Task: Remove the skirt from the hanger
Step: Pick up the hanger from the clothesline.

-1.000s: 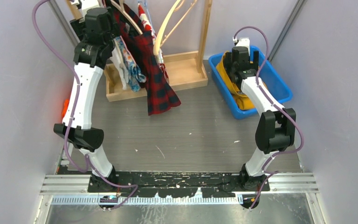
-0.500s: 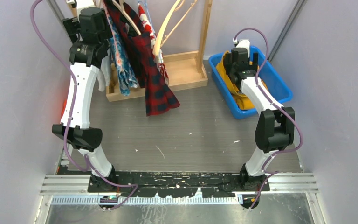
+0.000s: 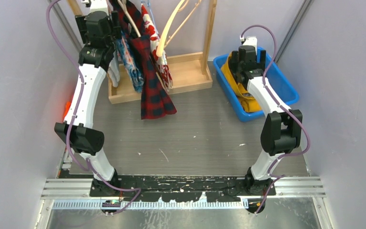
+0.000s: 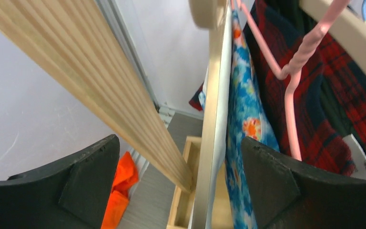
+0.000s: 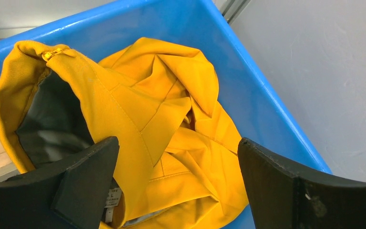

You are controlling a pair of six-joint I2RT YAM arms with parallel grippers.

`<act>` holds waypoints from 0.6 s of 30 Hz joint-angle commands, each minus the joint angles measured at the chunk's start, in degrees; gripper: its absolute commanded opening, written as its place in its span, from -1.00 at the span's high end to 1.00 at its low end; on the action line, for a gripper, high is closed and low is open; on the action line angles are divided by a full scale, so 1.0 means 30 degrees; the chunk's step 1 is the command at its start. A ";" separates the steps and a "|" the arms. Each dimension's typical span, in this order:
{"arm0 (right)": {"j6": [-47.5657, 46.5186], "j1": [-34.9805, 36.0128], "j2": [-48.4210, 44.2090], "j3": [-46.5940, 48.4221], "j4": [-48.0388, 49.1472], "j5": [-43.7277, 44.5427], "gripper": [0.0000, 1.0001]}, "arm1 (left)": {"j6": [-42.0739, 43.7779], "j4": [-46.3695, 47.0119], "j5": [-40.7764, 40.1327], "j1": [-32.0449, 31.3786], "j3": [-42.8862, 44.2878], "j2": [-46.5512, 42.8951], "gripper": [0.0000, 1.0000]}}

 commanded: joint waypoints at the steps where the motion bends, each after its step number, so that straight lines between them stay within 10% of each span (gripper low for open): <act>1: -0.0299 -0.0106 -0.0720 0.0837 0.0633 0.0214 -1.00 | 0.1650 0.3310 -0.0013 0.0155 -0.0364 -0.1065 -0.90; 18: -0.0164 -0.0099 -0.1623 0.0693 0.0212 -0.0250 -1.00 | 0.4499 0.7009 0.0101 0.0745 -0.0722 -0.1039 -0.91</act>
